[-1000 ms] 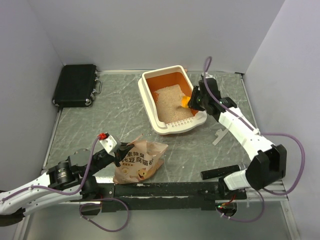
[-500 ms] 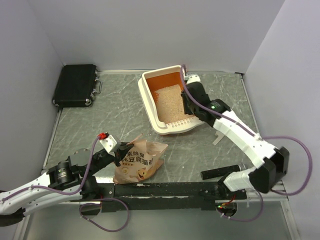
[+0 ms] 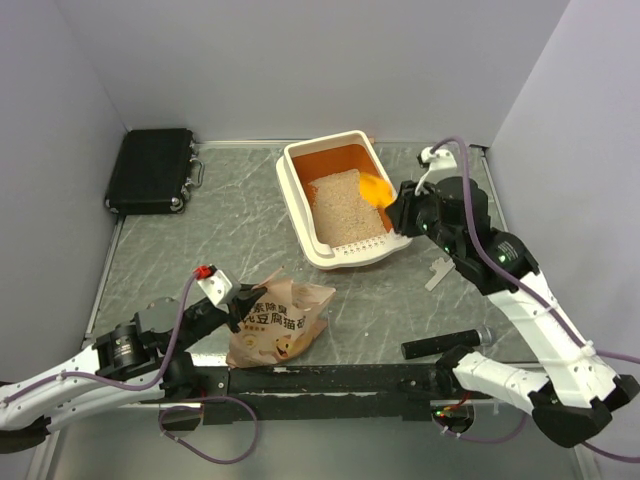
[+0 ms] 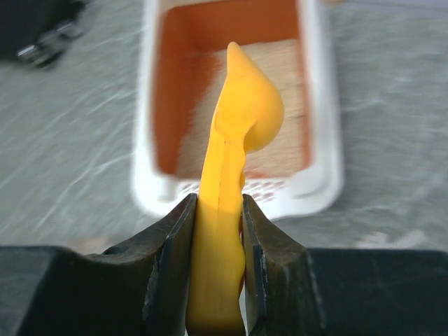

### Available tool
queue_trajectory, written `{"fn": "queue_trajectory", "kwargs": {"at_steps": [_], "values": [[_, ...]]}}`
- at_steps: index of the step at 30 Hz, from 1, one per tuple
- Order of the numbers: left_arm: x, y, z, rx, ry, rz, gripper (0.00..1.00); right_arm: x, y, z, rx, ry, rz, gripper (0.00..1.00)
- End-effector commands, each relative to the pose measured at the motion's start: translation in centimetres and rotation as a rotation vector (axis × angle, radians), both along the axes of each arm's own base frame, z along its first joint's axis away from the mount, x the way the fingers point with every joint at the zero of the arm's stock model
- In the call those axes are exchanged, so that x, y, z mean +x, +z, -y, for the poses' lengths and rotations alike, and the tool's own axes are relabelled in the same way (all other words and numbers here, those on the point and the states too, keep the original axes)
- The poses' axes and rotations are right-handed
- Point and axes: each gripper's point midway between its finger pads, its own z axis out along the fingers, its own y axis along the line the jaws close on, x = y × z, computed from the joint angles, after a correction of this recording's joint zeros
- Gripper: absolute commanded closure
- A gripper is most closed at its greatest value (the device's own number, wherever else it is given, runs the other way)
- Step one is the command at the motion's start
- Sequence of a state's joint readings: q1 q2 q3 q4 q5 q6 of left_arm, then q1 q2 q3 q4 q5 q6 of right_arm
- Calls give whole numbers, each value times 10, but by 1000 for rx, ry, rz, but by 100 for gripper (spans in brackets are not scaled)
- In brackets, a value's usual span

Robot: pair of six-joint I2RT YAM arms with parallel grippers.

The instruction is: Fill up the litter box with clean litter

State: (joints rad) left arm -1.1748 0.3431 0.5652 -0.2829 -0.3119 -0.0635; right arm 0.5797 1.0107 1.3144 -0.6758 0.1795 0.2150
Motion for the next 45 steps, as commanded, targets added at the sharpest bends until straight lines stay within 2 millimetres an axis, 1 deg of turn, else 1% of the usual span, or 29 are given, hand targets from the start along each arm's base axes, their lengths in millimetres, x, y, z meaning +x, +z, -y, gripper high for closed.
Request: {"fn": "queue_trajectory", "kwargs": {"at_steps": [1,2,3,4,5,6,8,10,11,12,14,15,17,19,25,26,27,32,34,35,36,37,38,40,41,42,43,44,45], "values": [[-4,39,-1,-120,-24,59,99,-42,-10,-62,211,352,-94,100],[-6,40,1,-121,-42,60,99,-52,-10,-73,258,425,-109,100],[-8,39,3,-118,-54,60,99,-54,-22,-79,292,438,-145,100],[-9,37,6,-108,-68,58,99,-51,-16,-87,324,460,-112,100],[-10,37,7,-106,-73,56,99,-51,-20,-91,339,476,-122,100],[-9,34,8,-98,-73,46,99,-50,-31,-97,348,488,-151,100],[-10,34,8,-98,-76,44,99,-47,-33,-111,362,520,-137,100],[-11,35,8,-103,-81,50,99,-47,-47,-126,356,552,-169,100],[-11,36,7,-107,-79,52,99,-44,-45,-133,362,570,-153,100],[-11,36,7,-106,-79,53,99,-42,-54,-141,355,578,-174,100],[-11,36,7,-108,-79,53,99,-38,-56,-153,354,588,-157,100],[-11,36,7,-107,-79,52,99,-33,-66,-159,354,580,-184,100],[-11,35,7,-104,-81,51,99,-27,-77,-163,350,560,-202,100],[-12,36,7,-109,-82,51,99,-18,-95,-167,349,529,-221,100],[-13,37,8,-110,-94,53,99,-8,-135,-182,363,508,-302,94],[-15,36,9,-107,-103,52,99,-9,-138,-184,372,513,-318,91],[-15,35,10,-102,-110,49,99,-11,-145,-187,369,518,-331,80],[-17,35,12,-103,-122,47,99,-19,-150,-190,364,545,-344,68],[-18,35,12,-100,-128,49,99,-23,-153,-187,346,550,-351,55],[-18,34,13,-96,-131,47,99,-27,-153,-184,340,554,-346,50],[-20,34,14,-96,-142,47,99,-28,-152,-181,333,549,-339,41],[-20,34,15,-95,-147,48,99,-30,-155,-177,314,544,-334,37],[-21,33,16,-90,-151,45,99,-32,-150,-171,308,540,-314,29],[-23,33,18,-87,-170,47,99,-32,-145,-164,285,533,-278,21],[-24,33,19,-87,-176,43,99,-37,-144,-155,261,521,-281,15],[-25,32,21,-83,-186,41,99,-34,-140,-148,242,490,-255,13],[-26,31,22,-80,-196,41,99,-35,-138,-143,220,487,-236,7],[-27,32,23,-79,-202,44,99,-39,-130,-133,208,472,-217,1],[-28,32,24,-77,-210,42,99,-41,-126,-126,193,460,-200,1]]}}
